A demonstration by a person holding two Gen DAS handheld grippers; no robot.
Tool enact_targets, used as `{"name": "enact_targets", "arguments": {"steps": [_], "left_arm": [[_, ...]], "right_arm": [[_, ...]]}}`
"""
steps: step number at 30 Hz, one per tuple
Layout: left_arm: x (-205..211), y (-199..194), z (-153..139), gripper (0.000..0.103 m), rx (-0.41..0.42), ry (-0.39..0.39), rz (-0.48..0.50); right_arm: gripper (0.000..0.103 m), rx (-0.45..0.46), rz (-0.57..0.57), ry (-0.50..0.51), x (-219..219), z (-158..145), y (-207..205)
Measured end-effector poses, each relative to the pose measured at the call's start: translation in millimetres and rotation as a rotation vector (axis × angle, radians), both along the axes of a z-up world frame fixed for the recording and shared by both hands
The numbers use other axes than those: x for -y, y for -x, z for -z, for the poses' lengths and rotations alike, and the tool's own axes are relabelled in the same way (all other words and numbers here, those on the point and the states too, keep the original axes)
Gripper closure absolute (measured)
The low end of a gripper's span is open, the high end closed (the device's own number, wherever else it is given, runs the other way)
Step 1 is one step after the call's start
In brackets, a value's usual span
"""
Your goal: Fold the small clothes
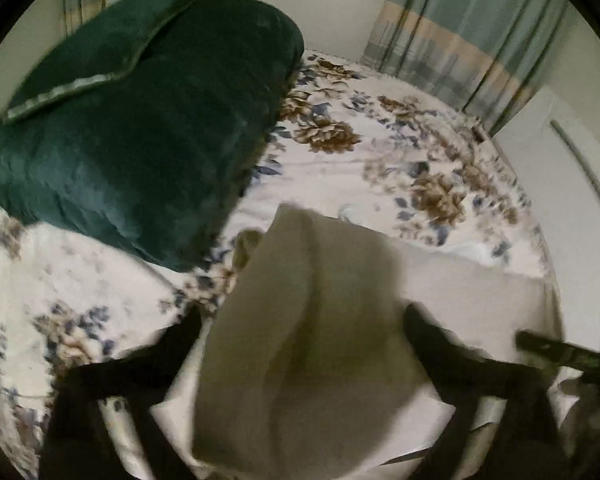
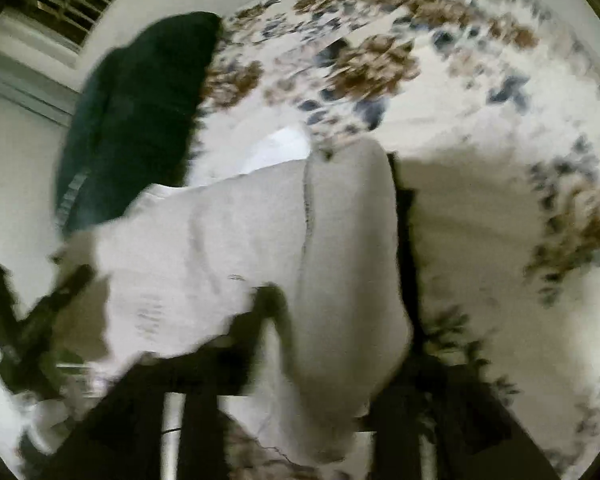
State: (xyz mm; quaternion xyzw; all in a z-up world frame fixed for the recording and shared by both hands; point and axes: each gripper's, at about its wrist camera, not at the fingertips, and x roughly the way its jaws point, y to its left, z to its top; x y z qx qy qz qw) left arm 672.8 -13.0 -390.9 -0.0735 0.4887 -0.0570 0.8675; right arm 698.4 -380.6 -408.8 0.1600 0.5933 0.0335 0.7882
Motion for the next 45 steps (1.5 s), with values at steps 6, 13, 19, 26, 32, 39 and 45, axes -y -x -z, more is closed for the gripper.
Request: {"name": "enact_targets", "arguments": {"steps": [6,13,19,26,32,39,45], "left_arm": [[16.0,20.8,-7.5,0.000,-0.006,-0.100,-0.007],[39.3,68.4,-52.5,0.000,0.029,-0.187,0.004],[52.2,132.6,-118.5,0.000,0.094,-0.183,-0.005],[62.6,227.5,-201.9,0.000,0.184,-0.164,0.012],[67.2,303.0,-254.6,0.000,0.235,-0.164,0.038],[60.1,380.8,-304.7,0.000,0.291,-0.156,0.009],[55.3,433.9,-332.5,0.000,0.331,-0.163,-0.002]], "right_arm": [[0.000,0.042,0.023,0.384,-29.8,-28.9,38.2],[0.000,0.118,0.081,0.490,-31.6,-90.4,99.0],[0.000,0.211,0.108,0.520,-36.9,-174.6,169.8],[0.000,0.321,0.131,0.545,-47.1,-268.3,266.8],[0.000,0.415,0.153,0.546,-52.9,-350.7,366.0],[0.000,0.495,0.135,0.543,-60.9,-408.8,464.0],[0.000,0.548,0.129,0.520,-67.5,-445.3,528.8]]}}
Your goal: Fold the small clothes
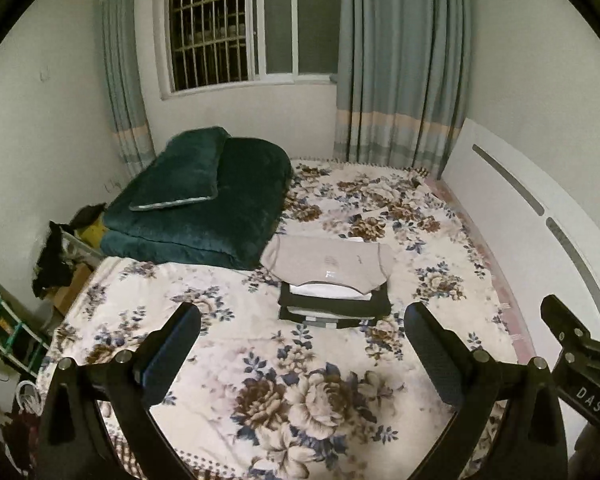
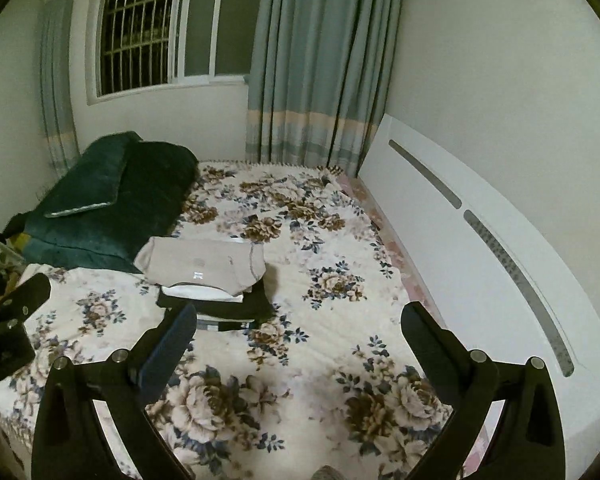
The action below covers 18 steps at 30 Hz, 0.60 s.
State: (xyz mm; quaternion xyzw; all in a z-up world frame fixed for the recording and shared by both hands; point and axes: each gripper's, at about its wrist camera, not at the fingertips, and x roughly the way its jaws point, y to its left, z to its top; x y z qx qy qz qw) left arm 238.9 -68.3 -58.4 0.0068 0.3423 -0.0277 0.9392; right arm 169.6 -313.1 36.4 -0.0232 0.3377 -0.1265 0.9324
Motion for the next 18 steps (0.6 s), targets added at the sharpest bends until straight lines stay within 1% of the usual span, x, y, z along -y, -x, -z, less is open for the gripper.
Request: {"name": "enact_targets", "arguments": {"steps": [4,8,11,16,18], "left_arm": [[-3.6,26.1,-14.6,0.000,0.019,0.000,-0.001],[-8.3,42.2,-23.7,0.000,0.037,0.007,-0.012],[-13.4,48.8,-27.2,0.000,0.046,0.019,-0.028],[-18.3,60.6,-29.0,0.000,0.054,0.031,-0.041],[-19.7,62.6,-29.4,0.000,0.058,0.024,-0.054]], "right_arm": [[0.000,0.014,-0.009,-0.023,-2.7,-16.6,32.4],[0.000,0.038,-0.034,-0.021,-9.8,-33.4,58.9],[0.000,0.046,-0.045,-0.030,-12.1,-41.3,70.2],[0.000,0.051,-0.058,-0.028,-13.4,-48.2,72.4],[0.000,0.052,-0.062,-0.028,-13.9,-50.3,73.9]]}}
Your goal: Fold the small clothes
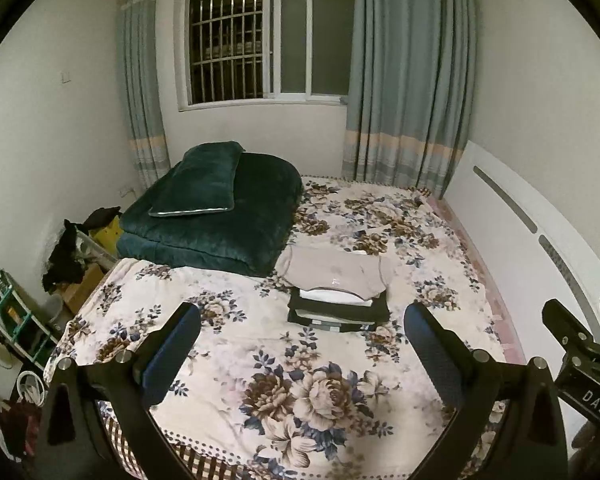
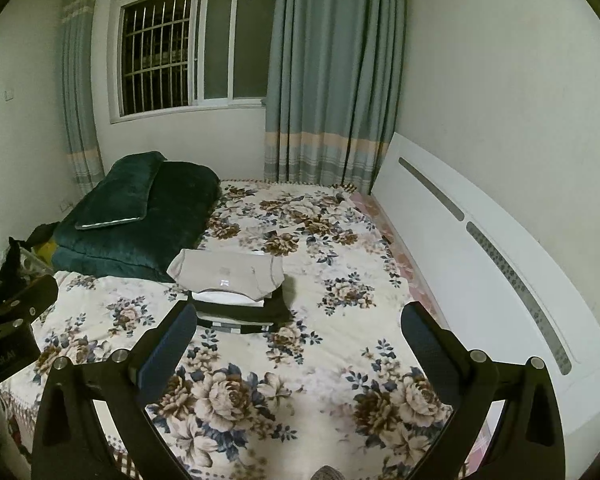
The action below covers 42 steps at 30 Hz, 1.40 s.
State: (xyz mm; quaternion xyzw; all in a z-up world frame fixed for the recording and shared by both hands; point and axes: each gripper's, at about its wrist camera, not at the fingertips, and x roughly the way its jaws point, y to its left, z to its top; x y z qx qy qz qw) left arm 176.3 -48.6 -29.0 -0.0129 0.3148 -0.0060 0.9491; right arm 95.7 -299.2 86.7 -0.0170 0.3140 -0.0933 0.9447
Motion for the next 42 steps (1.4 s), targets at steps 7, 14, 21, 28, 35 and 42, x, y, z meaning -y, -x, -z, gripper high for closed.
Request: {"name": "enact_targets", "arguments": {"steps": [7,14,21,28,35,42], "left_arm": [[-5.1,7.2,-3.5,0.000,-0.016,-0.001,-0.019],[-7.6,10.0,-4.9,0.000,-0.024,-0.007,-0.027],[-7.9,12.5,-6.1,0.000,-0.023,-0.008,-0.027],[-8.1,13.1,-7.1,0.000,-0.024,-0.007,-0.025],[-5.8,12.1,-9.4,0.000,-0.018,-0.010,-0.022],[-4.7,11.7,-9.6,0.000,-0.019,-0.011,-0.021]], "right_arm": [[0.000,-0.018,-0.022,-0.011,-3.4,-6.6,-1.0],[0.000,-0.027,-0.030,-0.021,-3.7,-11.7,-1.5],[0.000,-0.025,-0.039,-0.021,-4.1,-15.6,-4.7],[0.000,-0.021,-0.044,-0.021,-7.6,-16.2,-5.9],[0.000,-0.021,-0.043,-0.021,-7.8,-16.0,-5.9],[0.000,-0.015,-0.046,-0.023,-12.8,-18.9,-11.0]]}}
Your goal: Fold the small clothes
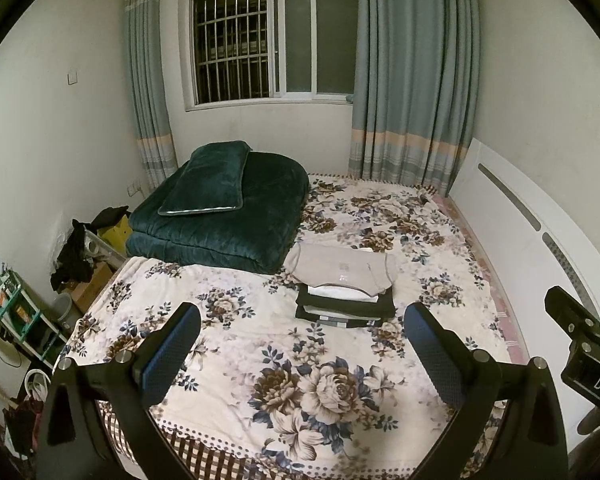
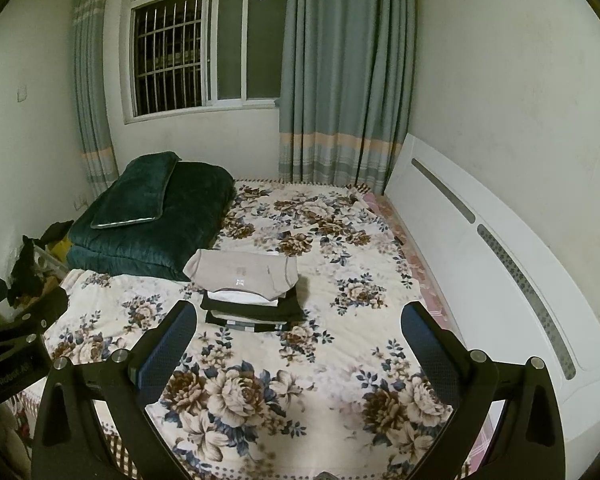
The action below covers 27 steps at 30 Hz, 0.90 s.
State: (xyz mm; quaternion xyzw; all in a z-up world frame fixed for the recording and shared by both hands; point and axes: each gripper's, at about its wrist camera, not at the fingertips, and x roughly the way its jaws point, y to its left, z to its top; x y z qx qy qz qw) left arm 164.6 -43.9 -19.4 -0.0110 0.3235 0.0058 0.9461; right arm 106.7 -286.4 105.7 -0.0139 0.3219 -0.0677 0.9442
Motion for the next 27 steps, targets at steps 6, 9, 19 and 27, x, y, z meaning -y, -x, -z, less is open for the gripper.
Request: {"name": "enact_targets", "arguments": {"steps": [6,9,19,27], "left_arm": [[3.2,-0.5,-6.8,0.000,0.009,-0.002,0.003],[6.0,-1.6,-12.3,0.000,0.013,-0.003,0.006],[6.7,-2.5,-14.7,0.000,0.016,-0.009,0.000],[7.6,-0.7,-18.4,0.000,0.017,-0.014,-0.004]], "right_arm": [[0.000,0.001,-0.001,0.001,0.1,-0.5,2.2],[0.000,0.001,0.000,0.001,-1.1,-1.4,1.4],[0.000,0.002,0.002,-0.001,-3.8,-1.7,1.9],[0.000,-0.001,0.000,-0.004,-10.7,-3.0,-1.4]]}}
